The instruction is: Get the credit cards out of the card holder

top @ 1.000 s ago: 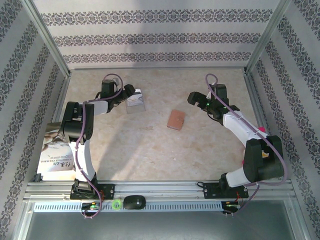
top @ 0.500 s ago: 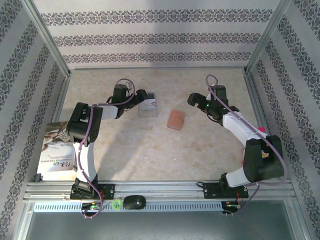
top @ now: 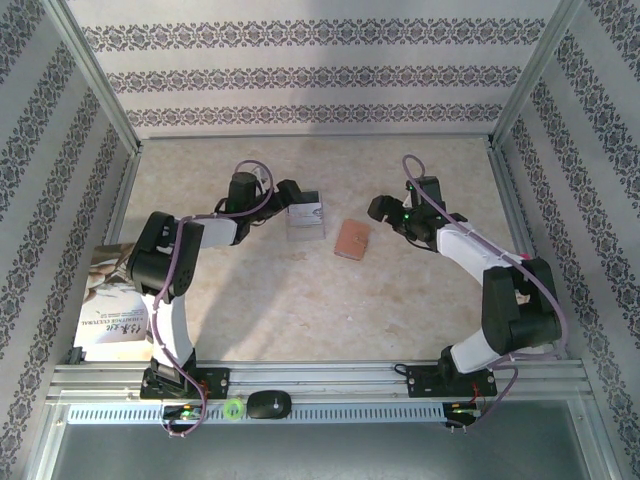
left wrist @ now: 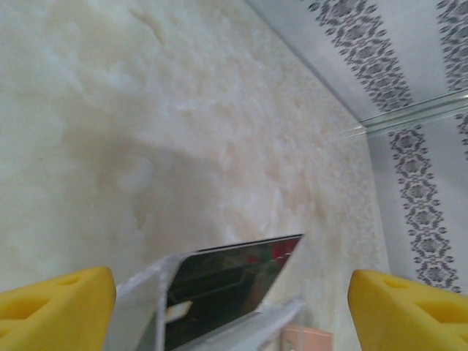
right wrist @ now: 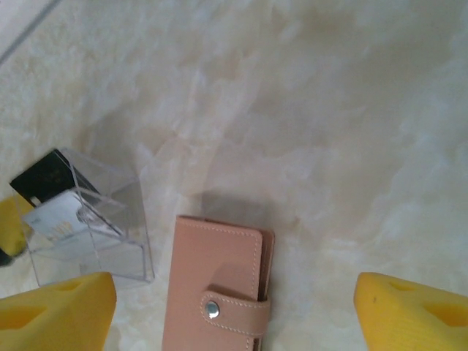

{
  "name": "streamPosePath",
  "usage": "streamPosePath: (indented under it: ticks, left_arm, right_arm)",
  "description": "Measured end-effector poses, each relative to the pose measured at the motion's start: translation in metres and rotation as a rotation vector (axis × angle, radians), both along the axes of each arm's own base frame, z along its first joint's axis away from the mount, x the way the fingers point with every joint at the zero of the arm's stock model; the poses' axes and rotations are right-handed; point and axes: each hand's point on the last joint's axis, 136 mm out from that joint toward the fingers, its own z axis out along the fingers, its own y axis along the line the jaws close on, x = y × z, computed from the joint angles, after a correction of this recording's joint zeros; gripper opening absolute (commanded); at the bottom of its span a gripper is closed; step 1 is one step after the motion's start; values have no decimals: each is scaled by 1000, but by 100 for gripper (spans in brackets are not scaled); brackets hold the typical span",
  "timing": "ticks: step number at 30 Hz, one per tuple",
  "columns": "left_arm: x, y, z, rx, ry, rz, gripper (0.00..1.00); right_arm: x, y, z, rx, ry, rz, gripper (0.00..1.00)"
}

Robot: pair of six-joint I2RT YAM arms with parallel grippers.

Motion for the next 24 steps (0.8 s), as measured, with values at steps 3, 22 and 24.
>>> streamPosePath:
  ticks: [3, 22, 24]
  left_arm:
    - [-2, 14, 23, 10, -17, 43, 79]
    - [-32, 81, -60, 323, 310, 198, 62]
    - [-27, 75, -56, 327, 292, 184, 62]
  right_arm:
    - [-3, 5, -11, 19, 39, 16, 81]
    - [-8, 9, -1, 33, 23, 31, 80]
    - [-8, 8, -1, 33, 24, 31, 80]
